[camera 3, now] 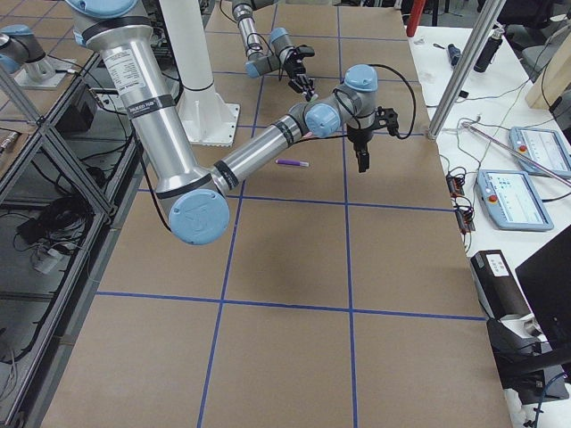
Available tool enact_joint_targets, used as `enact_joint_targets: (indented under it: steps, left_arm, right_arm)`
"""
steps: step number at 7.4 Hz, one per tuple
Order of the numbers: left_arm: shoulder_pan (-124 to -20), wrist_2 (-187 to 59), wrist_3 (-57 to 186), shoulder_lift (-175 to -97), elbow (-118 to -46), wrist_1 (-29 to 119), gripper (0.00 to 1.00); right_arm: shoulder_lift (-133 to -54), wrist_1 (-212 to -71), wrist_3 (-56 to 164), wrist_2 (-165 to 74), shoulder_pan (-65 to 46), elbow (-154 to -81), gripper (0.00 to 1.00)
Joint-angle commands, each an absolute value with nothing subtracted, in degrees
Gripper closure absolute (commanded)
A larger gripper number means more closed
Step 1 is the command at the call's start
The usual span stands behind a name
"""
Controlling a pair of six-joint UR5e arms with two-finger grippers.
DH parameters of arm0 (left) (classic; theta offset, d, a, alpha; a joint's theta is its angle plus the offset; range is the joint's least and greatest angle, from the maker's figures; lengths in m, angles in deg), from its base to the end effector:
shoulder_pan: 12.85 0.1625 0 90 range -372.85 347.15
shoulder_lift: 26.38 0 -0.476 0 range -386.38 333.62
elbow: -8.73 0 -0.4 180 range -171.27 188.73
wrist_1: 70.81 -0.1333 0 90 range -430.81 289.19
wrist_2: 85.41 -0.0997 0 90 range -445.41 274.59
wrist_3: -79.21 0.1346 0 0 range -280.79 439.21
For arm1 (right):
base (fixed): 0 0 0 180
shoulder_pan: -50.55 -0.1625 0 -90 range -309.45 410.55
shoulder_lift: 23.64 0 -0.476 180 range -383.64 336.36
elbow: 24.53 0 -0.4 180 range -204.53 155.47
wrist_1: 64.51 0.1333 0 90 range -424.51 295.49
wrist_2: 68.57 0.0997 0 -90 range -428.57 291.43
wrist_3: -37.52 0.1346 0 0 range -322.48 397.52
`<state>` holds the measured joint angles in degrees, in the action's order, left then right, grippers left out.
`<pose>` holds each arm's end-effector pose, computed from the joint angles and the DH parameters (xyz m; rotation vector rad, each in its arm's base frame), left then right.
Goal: Collect pens into pen holder
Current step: 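Carry the green marker over the cup and drop it in with left gripper, then grasp the purple marker with the right gripper while the left arm withdraws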
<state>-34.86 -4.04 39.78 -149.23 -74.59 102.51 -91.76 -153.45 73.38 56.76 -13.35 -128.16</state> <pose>0.6002 -0.4082 0.2476 1.2119 1.4784 0.1932 -0.2355 -0.6068 0.4007 0.2227 -0.8269 -0.0369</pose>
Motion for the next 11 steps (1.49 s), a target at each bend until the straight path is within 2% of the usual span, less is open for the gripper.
enact_joint_targets:
  steps: [1, 2, 5, 7, 9, 11]
  left_arm:
    - [-34.82, -4.29, 39.83, -149.87, -74.06, 102.77, 0.33]
    - [-34.82, -4.29, 39.74, -149.96, -73.98, 102.68, 0.00]
    - [-35.08, -4.47, 38.87, -149.87, -74.76, 102.33, 0.00]
    - [-36.04, -1.85, 38.78, -148.12, -79.48, 94.48, 0.00]
    - [-39.10, 3.50, 38.86, -142.95, -95.86, 68.02, 0.00]
    - [-48.91, 18.48, 39.13, -142.40, -107.59, 36.65, 0.00]
  right_arm:
    - [-91.76, -153.45, 73.38, 56.76, -13.34, -128.07, 0.00]
    - [-91.76, -153.45, 73.38, 56.76, -13.34, -128.07, 0.00]
    - [-91.67, -153.45, 73.99, 56.76, -13.17, -128.42, 0.00]
    - [-91.85, -153.45, 76.78, 56.76, -12.30, -128.68, 0.00]
    - [-91.93, -153.36, 82.84, 54.67, -9.41, -130.78, 0.00]
    - [-91.93, -153.36, 91.45, 51.16, -4.14, -133.59, 0.00]
